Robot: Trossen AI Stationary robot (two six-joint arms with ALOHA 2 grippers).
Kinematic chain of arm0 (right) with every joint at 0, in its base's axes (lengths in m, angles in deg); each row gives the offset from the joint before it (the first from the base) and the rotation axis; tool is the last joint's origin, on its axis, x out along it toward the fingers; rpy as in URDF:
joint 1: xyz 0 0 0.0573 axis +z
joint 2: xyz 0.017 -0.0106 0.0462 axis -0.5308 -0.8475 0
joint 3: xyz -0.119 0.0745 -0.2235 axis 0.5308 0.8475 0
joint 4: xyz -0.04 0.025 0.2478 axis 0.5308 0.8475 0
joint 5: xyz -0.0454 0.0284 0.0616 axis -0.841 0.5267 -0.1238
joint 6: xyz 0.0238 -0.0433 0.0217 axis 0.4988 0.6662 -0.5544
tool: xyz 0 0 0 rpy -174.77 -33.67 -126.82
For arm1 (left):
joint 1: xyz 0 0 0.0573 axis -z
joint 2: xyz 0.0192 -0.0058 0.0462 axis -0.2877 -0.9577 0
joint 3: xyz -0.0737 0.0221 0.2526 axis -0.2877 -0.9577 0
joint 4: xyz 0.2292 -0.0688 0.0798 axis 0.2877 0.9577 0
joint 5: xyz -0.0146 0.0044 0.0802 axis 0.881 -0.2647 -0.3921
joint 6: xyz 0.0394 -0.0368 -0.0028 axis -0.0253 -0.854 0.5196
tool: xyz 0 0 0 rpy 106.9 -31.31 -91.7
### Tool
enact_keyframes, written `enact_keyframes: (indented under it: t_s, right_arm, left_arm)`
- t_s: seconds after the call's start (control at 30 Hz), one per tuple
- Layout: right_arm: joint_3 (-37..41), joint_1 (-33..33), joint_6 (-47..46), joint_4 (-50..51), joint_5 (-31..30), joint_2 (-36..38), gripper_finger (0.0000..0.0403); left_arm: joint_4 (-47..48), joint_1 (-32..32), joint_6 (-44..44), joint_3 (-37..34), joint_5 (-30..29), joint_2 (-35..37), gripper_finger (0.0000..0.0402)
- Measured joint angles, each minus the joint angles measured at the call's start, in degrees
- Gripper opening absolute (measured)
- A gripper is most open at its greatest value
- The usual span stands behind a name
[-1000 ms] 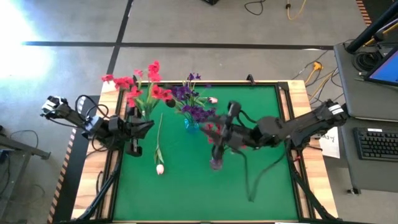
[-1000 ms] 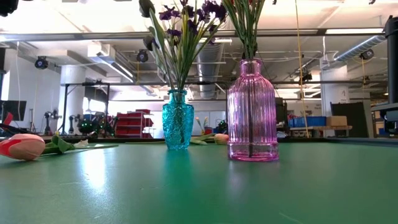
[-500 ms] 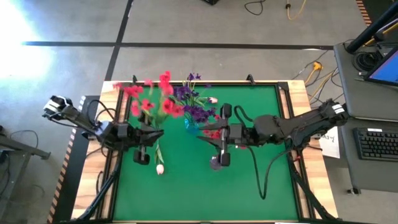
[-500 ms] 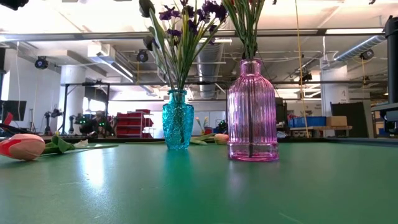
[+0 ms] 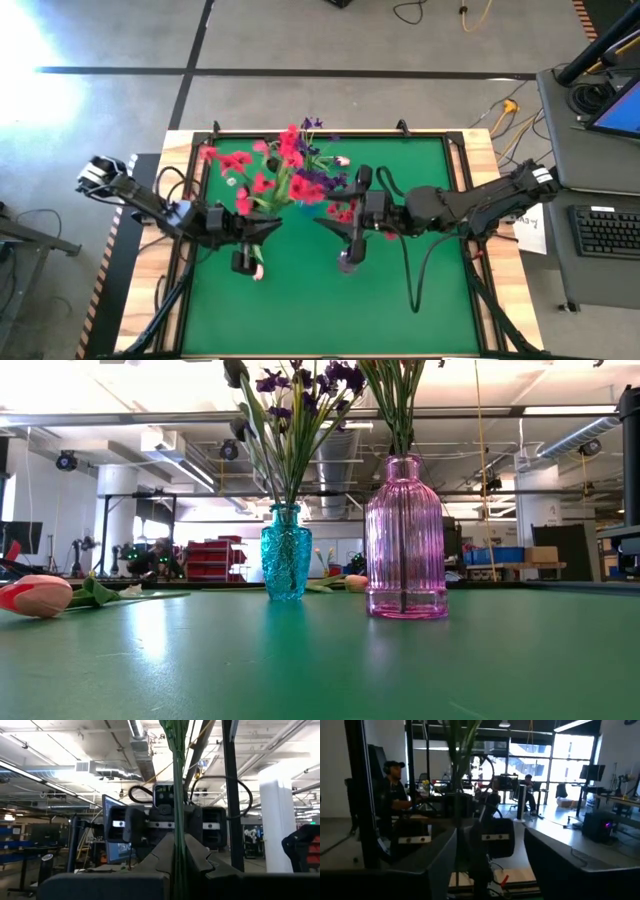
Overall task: Sort flowers into vase by color
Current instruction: Put the pink flowers into the purple vase
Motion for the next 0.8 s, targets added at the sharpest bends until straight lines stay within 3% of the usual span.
enact_keyframes:
  t_s: [0.37, 0.57, 0.8]
  right_arm:
    - [0.0, -0.3, 1.4, -4.4, 1.9, -0.5, 0.028]
    - [0.0, -1.6, 1.6, -4.6, 6.3, -1.0, 0.0276]
    - [0.0, -1.6, 3.7, -6.0, 7.5, -1.0, 0.0261]
  left_arm:
    - [0.1, -0.4, 3.7, 6.1, -3.5, -7.3, 0.0]
    - [0.2, -2.3, 3.2, 11.1, -4.7, -13.1, 0.0]
    - [0.0, -3.5, 2.8, 12.7, -4.6, -16.4, 0.0]
